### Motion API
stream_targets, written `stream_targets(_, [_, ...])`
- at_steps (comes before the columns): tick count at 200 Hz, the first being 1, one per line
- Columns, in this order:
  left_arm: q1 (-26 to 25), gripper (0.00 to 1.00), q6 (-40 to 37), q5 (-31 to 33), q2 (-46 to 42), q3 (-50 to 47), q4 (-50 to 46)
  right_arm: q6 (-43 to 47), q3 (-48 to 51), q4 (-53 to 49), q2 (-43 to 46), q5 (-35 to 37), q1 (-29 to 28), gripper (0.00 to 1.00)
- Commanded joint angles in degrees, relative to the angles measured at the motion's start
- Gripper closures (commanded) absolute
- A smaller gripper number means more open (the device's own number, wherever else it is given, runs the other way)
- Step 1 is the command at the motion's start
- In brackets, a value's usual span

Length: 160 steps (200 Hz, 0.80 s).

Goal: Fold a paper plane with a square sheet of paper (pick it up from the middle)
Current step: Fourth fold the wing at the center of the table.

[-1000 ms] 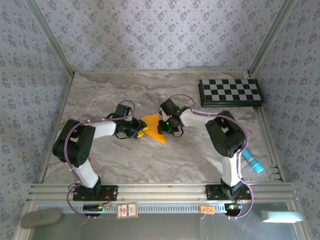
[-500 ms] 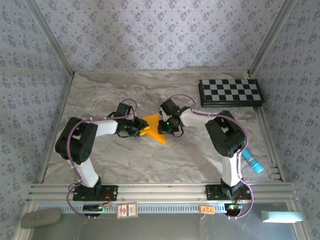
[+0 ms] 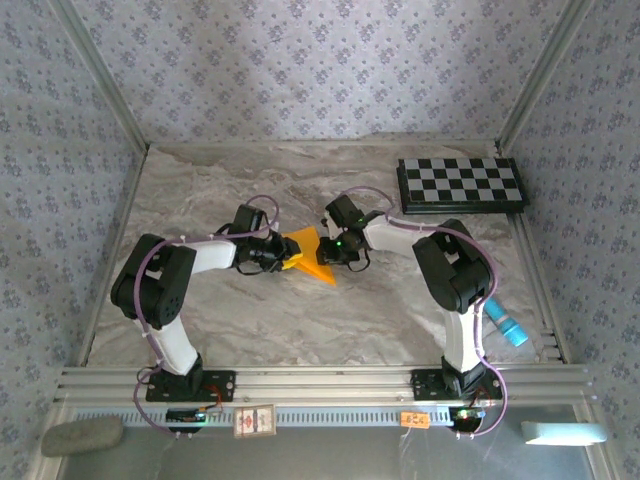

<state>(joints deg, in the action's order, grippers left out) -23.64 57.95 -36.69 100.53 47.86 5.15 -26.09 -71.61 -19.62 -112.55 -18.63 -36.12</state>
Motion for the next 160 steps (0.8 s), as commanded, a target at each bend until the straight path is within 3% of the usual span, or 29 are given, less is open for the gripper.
stream_targets(1, [-0.4,0.76,-3.7,-1.2,0.6,1.4,0.0,1.2,1.0,-0.2,-0.5,-1.1,0.3,0.76])
stream_targets(61, [-0.4,0.88,-3.6,-0.6,1.2,1.7,0.0,2.4,1.0,0.0,0.5,-1.4,0.6,0.73])
stream_targets(93, [-0.8,0.92,-1.4,1.8,0.1,1.3,0.2,8.0,2.5,1.9,5.0,1.8,1.3,0.63])
stream_targets(127, [-2.4,0.93,1.8,7.3,-2.6,1.8,-1.8,14.4,10.0,10.4,12.3,6.0,1.7,0.5])
stream_targets(160, [-4.6,0.93,5.6,13.3,-4.4,3.4,-5.2,20.0,15.5,17.9,16.0,11.7,0.3,0.46])
